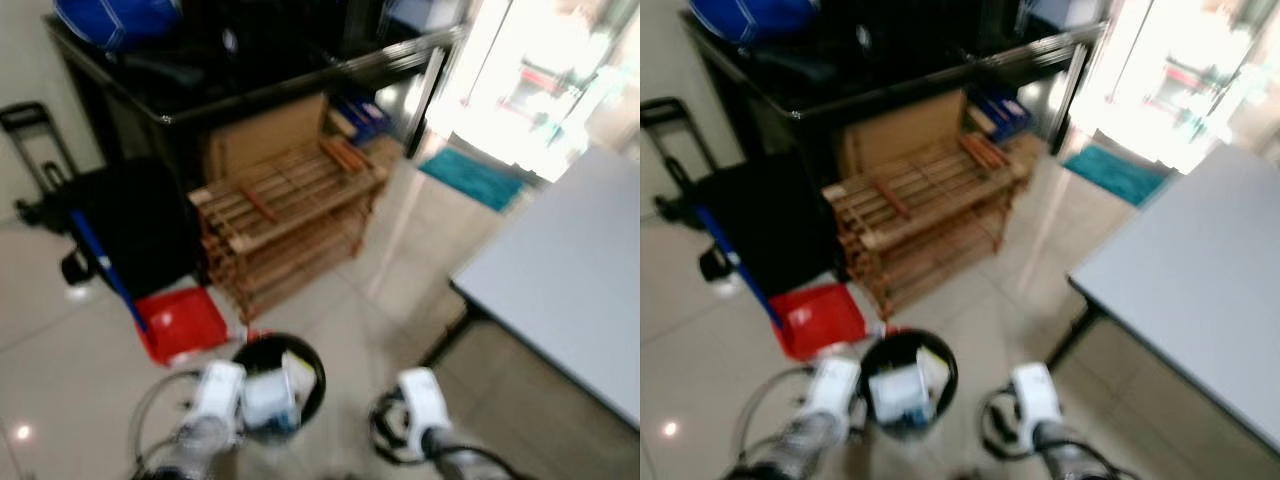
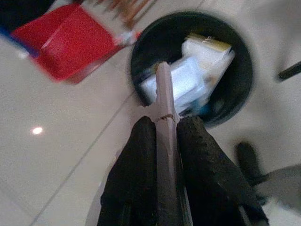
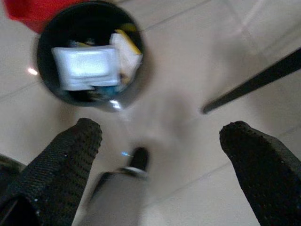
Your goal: Picking trash to rubbish bin
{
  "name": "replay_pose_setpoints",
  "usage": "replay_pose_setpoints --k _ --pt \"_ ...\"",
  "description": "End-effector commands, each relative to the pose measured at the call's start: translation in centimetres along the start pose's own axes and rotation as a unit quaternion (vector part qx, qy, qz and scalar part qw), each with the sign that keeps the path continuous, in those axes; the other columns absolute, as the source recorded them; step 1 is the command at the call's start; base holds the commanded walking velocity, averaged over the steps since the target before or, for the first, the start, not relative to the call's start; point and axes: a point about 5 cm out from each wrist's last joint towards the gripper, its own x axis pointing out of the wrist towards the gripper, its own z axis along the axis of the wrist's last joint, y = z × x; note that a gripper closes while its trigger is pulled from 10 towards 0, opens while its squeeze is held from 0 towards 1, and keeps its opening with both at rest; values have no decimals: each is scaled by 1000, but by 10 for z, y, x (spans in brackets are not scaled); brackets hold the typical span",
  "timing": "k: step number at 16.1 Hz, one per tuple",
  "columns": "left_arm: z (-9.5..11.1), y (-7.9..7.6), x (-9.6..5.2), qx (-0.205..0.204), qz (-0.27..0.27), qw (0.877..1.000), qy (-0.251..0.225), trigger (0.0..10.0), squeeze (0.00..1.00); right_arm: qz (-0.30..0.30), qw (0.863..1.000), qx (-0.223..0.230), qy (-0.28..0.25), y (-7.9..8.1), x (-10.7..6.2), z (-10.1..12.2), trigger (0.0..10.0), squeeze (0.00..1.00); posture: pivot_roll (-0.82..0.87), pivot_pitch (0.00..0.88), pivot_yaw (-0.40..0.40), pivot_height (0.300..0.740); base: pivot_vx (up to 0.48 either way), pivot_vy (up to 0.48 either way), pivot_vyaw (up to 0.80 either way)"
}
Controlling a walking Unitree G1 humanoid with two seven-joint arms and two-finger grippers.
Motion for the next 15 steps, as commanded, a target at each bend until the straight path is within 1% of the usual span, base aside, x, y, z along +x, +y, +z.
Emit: replay_pose_setpoints --k 1,6,10,13,14,15 --pt "-3 12 -1 8 13 1000 5 10000 0 8 1000 1 -2 7 2 1 10000 0 -24 80 -101 740 472 0 0" --pt "-2 10 0 13 10 1000 6 10000 0 11 1000 0 1 8 2 0 10000 0 -26 92 -100 740 436 0 0" --pt "0 9 0 19 3 1000 1 10000 0 16 1000 6 -7 6 3 6 10000 0 -39 114 -99 740 0 0 0" --pt "8 6 1 16 -15 1000 -13 10000 0 42 999 -2 -24 8 4 17 10000 0 -59 148 -105 740 0 0 0" --pt "15 1 2 21 -31 999 -27 10000 0 75 997 -11 -34 13 4 21 10000 0 -81 180 -112 740 0 0 0" --pt "17 -1 2 23 -36 999 -31 10000 0 84 996 -15 -36 14 4 21 10000 0 -86 187 -113 740 0 0 0"
